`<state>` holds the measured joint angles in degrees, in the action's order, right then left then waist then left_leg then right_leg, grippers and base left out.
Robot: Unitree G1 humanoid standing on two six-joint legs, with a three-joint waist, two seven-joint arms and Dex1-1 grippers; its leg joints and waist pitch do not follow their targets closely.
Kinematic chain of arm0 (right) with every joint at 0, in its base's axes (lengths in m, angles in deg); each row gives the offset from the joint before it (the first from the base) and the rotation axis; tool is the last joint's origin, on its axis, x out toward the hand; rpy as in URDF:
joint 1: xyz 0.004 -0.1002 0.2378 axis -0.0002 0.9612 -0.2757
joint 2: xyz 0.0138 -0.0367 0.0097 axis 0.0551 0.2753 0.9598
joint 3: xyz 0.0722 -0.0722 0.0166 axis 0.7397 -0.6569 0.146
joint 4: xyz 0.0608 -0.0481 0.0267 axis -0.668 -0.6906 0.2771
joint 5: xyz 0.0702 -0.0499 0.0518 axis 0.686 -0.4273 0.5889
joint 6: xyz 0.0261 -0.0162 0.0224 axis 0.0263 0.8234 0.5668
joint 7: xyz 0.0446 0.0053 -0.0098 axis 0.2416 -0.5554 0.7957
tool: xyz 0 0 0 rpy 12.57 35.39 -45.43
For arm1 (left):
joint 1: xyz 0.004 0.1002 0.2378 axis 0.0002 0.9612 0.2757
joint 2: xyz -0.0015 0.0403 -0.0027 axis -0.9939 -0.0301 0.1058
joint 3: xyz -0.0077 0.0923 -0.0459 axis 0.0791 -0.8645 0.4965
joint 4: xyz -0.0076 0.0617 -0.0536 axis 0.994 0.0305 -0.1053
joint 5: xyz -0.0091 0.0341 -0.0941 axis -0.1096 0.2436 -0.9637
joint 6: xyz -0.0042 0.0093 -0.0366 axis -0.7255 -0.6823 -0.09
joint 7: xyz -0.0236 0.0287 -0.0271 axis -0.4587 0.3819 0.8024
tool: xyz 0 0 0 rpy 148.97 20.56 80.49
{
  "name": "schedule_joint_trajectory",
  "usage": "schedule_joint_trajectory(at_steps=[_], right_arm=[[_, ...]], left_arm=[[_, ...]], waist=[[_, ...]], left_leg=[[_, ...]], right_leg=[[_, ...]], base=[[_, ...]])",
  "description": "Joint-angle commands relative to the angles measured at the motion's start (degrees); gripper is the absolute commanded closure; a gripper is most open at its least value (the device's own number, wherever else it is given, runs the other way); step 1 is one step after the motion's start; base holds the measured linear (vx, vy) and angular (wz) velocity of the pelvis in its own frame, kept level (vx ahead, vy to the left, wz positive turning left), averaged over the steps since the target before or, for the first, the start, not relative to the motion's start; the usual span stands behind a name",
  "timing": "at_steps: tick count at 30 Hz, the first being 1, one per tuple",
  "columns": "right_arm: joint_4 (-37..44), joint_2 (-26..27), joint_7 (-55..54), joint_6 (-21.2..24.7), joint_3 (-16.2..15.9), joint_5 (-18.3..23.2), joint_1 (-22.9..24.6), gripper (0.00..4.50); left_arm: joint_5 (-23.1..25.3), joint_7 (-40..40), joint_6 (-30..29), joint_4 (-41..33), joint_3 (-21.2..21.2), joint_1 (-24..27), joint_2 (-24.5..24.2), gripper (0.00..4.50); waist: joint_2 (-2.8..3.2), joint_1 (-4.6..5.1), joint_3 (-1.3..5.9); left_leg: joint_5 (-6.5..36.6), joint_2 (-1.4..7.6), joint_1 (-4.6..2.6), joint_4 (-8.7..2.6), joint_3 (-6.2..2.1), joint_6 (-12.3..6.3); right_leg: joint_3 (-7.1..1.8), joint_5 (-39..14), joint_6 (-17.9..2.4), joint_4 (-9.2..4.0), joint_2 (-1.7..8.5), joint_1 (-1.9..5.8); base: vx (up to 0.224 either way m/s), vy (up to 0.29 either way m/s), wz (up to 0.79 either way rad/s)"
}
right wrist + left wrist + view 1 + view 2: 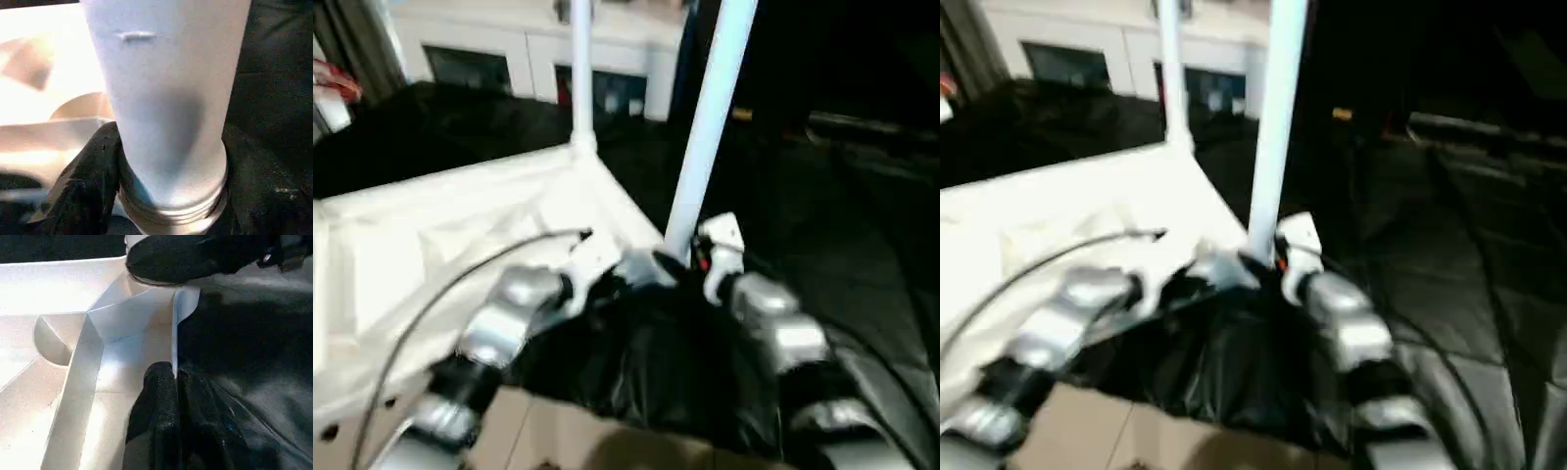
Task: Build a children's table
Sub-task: Rotate leg to tighten
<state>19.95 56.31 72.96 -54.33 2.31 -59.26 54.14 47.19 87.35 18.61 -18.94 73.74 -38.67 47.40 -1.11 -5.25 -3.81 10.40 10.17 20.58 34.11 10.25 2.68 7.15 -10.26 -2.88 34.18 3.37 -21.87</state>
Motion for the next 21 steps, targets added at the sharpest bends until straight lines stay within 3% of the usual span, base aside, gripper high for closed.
schedule_joint_trajectory(at_steps=[1, 2, 4, 8, 10, 17, 21], right_arm=[[-3.64, 2.71, -0.22, -1.16, -3.9, -2.94, -0.09, 1.8], [-3.64, 2.71, -0.22, -1.16, -3.9, -2.94, -0.09, 1.8], [-3.84, 2.29, -0.75, -3.77, -5.68, -5.72, -0.56, 1.24], [-1.47, -0.74, 6.64, -3.87, -6.02, -4.12, -0.33, 1.08], [-0.9, -2.15, 8.67, -3.59, -5.82, -3.39, -0.41, 0.68], [1.08, -7.98, 21.68, -3.0, -5.94, -1.18, -0.43, 0.51], [5.13, -12.72, 33.88, -2.12, -7.9, 1.18, 0.92, 0.51]], left_arm=[[-0.35, -5.03, 2.74, 1.31, 1.72, -3.86, 3.38, 4.5], [-0.35, -5.03, 2.74, 1.31, 1.72, -3.86, 3.38, 4.5], [-0.25, -4.78, 3.52, 2.03, 1.61, -4.34, 3.69, 4.5], [-1.32, -0.14, 5.76, 0.17, 0.7, -3.16, 1.85, 4.5], [-1.83, 1.72, 6.26, -0.99, 0.4, -2.18, 0.9, 4.5], [-5.11, 10.26, 9.27, -6.3, -0.17, 2.23, -2.82, 4.5], [-6.94, 15.55, 8.98, -10.08, -0.83, 4.72, -5.7, 4.5]], waist=[[0.34, 0.41, 4.19], [0.3, 0.27, 4.27], [0.29, 0.15, 4.34], [0.31, 0.03, 4.5], [0.31, 0.14, 4.51], [0.36, 0.2, 4.4], [0.34, -0.11, 4.27]], left_leg=[[10.81, 3.91, -1.06, -3.91, -1.46, -0.15], [10.74, 3.85, -1.06, -3.88, -1.48, -0.2], [9.94, 3.87, -0.94, -3.83, -1.41, -0.69], [8.34, 3.81, -0.58, -3.68, -1.37, -2.16], [7.75, 3.84, -0.33, -3.63, -1.43, -2.79], [8.53, 4.1, -0.23, -3.56, -1.46, -3.7], [9.05, 4.17, -0.36, -3.56, -1.36, -4.14]], right_leg=[[-4.58, -16.14, -7.84, -4.76, 6.67, 2.3], [-4.57, -16.0, -7.78, -4.69, 6.71, 2.4], [-4.7, -14.88, -7.99, -4.53, 6.82, 2.54], [-4.63, -12.24, -8.42, -4.1, 6.67, 2.84], [-4.59, -11.85, -8.54, -3.99, 6.7, 2.97], [-4.56, -12.75, -9.12, -3.94, 6.67, 2.97], [-4.56, -13.78, -8.94, -4.05, 6.44, 2.85]], base=[[0.0, 0.0, 0.0], [0.0, 0.0, 0.0], [0.0, 0.0, 0.0], [0.0, 0.0, 0.0], [0.0, 0.0, 0.0], [0.0, 0.0, 0.0], [0.0, 0.0, 0.0]])
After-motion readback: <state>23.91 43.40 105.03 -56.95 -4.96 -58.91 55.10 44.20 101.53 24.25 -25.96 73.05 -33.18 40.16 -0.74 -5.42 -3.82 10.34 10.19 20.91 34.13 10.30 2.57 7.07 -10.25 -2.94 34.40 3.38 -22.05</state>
